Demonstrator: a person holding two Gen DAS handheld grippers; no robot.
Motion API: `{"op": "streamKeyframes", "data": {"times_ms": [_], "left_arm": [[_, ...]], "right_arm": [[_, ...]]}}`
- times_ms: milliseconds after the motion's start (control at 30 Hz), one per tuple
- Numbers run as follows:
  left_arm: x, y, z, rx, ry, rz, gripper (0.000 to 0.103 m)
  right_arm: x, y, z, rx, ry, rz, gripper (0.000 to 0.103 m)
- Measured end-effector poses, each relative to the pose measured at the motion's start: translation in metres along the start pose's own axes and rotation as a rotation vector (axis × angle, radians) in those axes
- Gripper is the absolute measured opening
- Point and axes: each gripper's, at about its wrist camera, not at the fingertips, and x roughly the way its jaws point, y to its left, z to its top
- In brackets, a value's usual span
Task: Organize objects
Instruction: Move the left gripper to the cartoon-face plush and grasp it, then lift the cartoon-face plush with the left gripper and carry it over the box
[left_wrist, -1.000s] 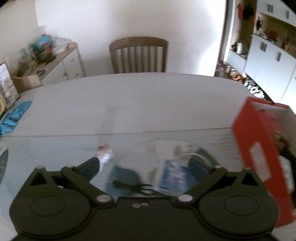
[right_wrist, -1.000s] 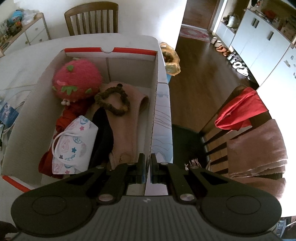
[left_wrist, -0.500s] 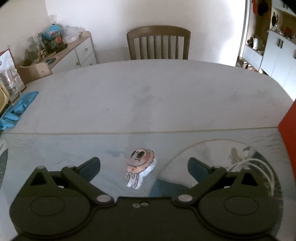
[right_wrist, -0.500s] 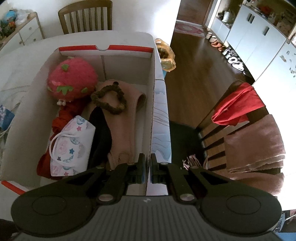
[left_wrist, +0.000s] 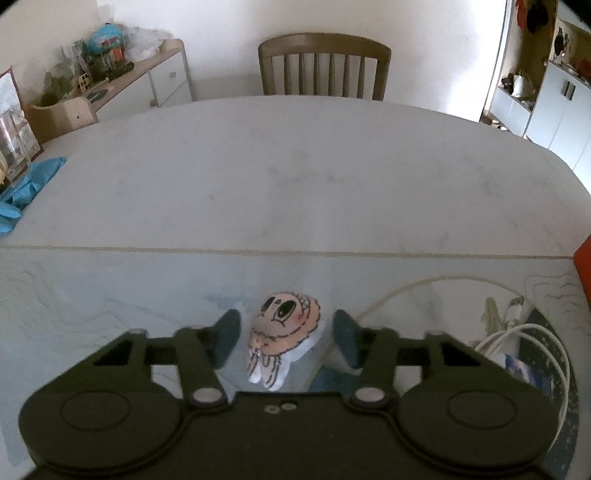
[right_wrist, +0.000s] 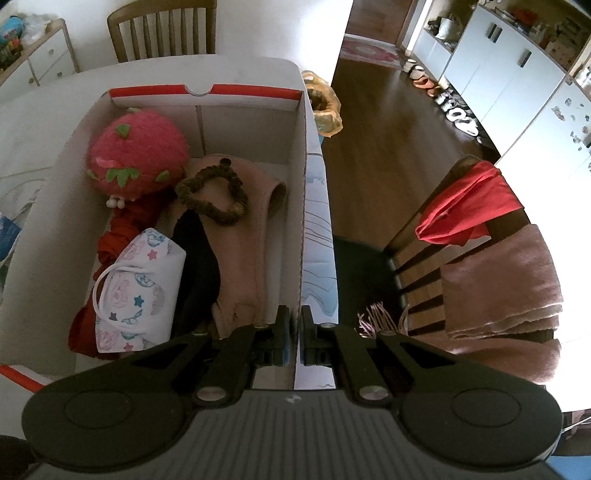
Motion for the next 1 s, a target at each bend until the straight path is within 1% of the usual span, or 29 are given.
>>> {"op": "streamKeyframes", "data": {"times_ms": [33,67,100,200,267,467,767,1000], "left_arm": [[0.000,0.000,0.000,-0.003,0.001,-0.002,0.046],[-0.001,0.001,0.000,-0.008,0.002,-0.006,0.039],[-0.001,0.001,0.000,-0.012,0.004,-0.010,0.037],[-0.005,0.000,0.001,0.004,-0.003,0.006,0.035],[-0.010,-0.002,0.001,0.007,-0.010,0.017,0.034],[-0.033,-0.009,0.004,-0.009,-0.026,-0.007,0.034],[-0.079,-0.039,0.002,0.028,-0.044,-0.077,0.034],[-0.113,-0.076,0.003,0.070,-0.056,-0.160,0.034]], "right_arm": [[0.000,0.000,0.000,0.000,0.000,0.000,0.005],[0.000,0.000,0.000,0.000,0.000,0.000,0.005],[0.000,0.000,0.000,-0.001,-0.001,0.000,0.005],[0.000,0.000,0.000,-0.001,-0.003,0.001,0.005],[0.000,0.000,0.000,0.000,-0.003,0.002,0.005],[0.001,0.000,0.000,-0.005,-0.007,0.006,0.005],[0.000,0.000,-0.003,-0.019,-0.017,0.024,0.005],[-0.002,-0.005,-0.006,-0.023,-0.026,0.053,0.004]]}}
